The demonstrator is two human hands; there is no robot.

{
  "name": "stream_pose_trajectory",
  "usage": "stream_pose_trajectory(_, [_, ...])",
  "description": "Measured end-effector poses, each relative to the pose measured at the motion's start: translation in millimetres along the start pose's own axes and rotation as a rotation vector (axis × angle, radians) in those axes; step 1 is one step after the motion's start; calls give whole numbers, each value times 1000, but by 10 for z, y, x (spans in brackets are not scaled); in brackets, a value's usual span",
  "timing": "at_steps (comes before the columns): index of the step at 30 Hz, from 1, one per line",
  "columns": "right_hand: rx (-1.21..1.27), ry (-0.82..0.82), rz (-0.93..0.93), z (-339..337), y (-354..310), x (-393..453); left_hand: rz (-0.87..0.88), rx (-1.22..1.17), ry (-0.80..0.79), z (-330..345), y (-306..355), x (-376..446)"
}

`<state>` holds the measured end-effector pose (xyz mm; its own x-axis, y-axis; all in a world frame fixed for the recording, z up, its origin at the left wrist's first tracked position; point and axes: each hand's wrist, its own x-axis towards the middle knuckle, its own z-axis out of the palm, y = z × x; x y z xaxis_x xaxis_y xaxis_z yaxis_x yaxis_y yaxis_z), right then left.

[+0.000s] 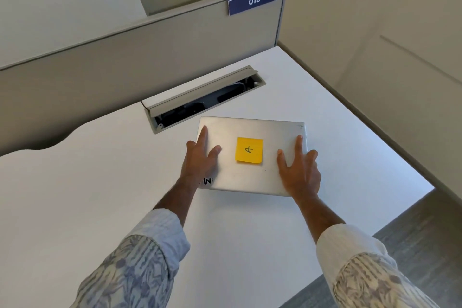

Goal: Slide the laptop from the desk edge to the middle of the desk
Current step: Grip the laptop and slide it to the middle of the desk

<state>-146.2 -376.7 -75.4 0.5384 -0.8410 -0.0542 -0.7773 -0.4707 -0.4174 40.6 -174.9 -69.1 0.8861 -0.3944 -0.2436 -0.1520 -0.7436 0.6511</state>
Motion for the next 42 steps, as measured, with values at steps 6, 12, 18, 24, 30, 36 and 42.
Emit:
stream_pose_trajectory(6, [-3,-9,-53,219,-340,-177,-48,0,39,-312,-350,-73])
stream_pose_trajectory(12, [-20,-14,-103,390,-608,-330,-74,-19,62,-553,-668,-153])
stream_pose_trajectory(18, [-37,-31,-140,564,-842,-476,-101,-16,82,-759,-948,-208])
stream_pose_trajectory(24, [-50,-39,-162,716,-1057,-606,-132,-6,105,-930,-1185,-257])
stream_pose_trajectory(30, [-57,-51,-180,863,-1239,-761,-165,16,117,-1070,-1441,-297])
stream_pose_trajectory(36, [-74,-56,-183,984,-1346,-888,-214,-77,134,-1132,-1613,-322])
stream_pose_trajectory(42, [-90,-86,-166,1122,-1346,-1043,-254,-205,194,-1117,-1804,-372])
